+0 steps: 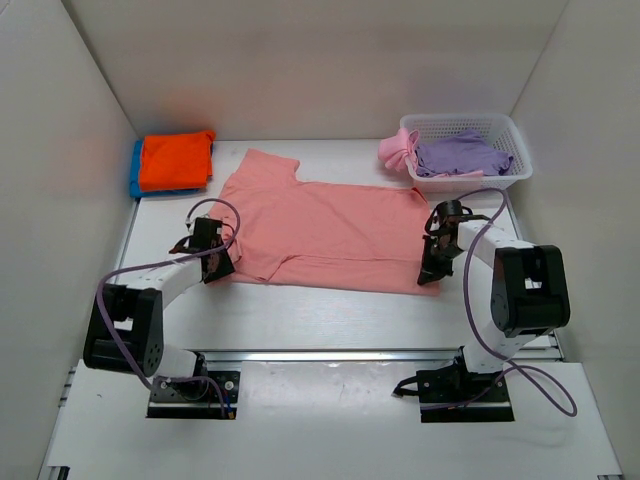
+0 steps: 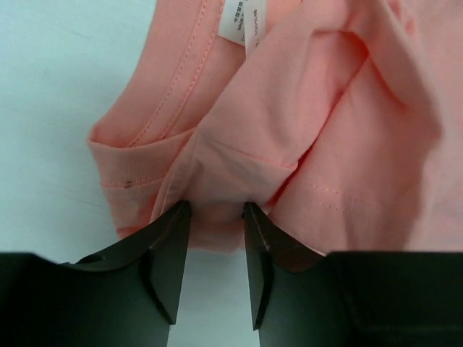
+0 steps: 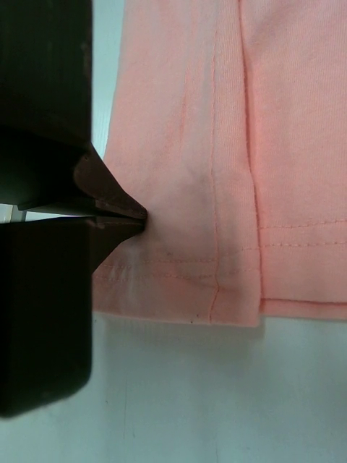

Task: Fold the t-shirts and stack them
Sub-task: Fold the flattened tshirt in 1/3 of the way

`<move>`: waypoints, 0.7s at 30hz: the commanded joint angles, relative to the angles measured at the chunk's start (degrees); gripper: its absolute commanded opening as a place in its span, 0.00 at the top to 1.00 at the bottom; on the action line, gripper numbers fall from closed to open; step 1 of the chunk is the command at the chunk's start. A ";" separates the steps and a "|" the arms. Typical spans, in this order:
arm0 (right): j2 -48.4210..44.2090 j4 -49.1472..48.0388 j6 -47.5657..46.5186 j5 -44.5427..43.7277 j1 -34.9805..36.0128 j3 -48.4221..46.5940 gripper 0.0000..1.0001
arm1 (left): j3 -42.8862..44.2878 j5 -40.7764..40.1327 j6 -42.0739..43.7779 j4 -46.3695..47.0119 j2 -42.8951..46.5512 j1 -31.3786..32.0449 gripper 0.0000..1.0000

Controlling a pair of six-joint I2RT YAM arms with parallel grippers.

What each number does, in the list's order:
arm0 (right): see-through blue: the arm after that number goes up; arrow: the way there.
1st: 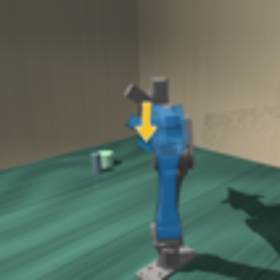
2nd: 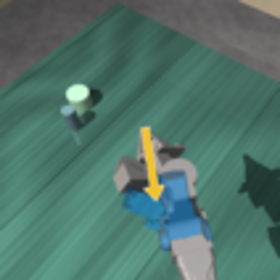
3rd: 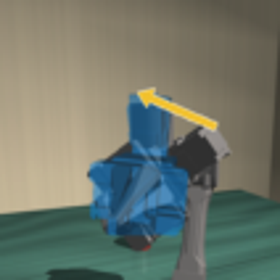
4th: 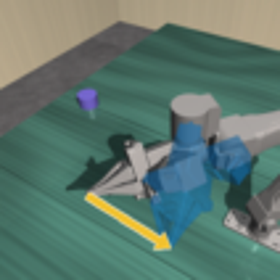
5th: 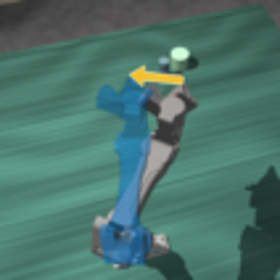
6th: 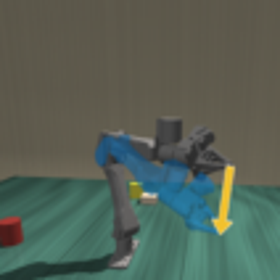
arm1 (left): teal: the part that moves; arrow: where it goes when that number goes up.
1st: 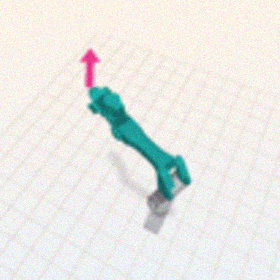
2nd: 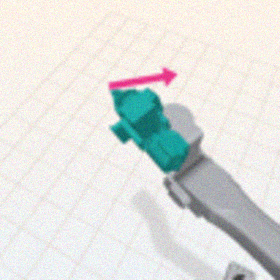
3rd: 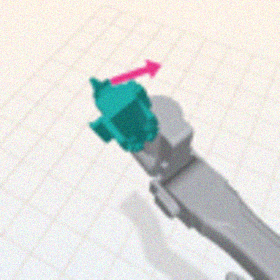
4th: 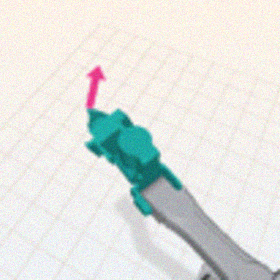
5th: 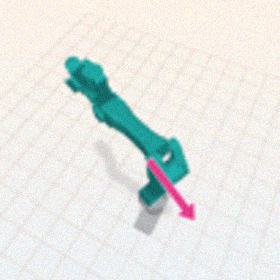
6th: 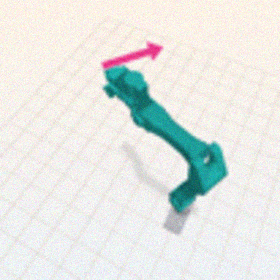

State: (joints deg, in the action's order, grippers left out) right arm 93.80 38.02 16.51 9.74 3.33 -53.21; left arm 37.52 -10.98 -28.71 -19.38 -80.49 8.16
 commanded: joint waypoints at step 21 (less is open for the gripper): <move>8.68 9.61 -6.50 -8.16 -8.26 -5.06 1.00 | 11.53 -10.82 21.23 -14.37 -6.35 -1.65 0.78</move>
State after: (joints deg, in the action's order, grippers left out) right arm 100.03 46.02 14.26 12.97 -2.70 -58.87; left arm 47.77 -13.56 -14.59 -29.89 -86.19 8.34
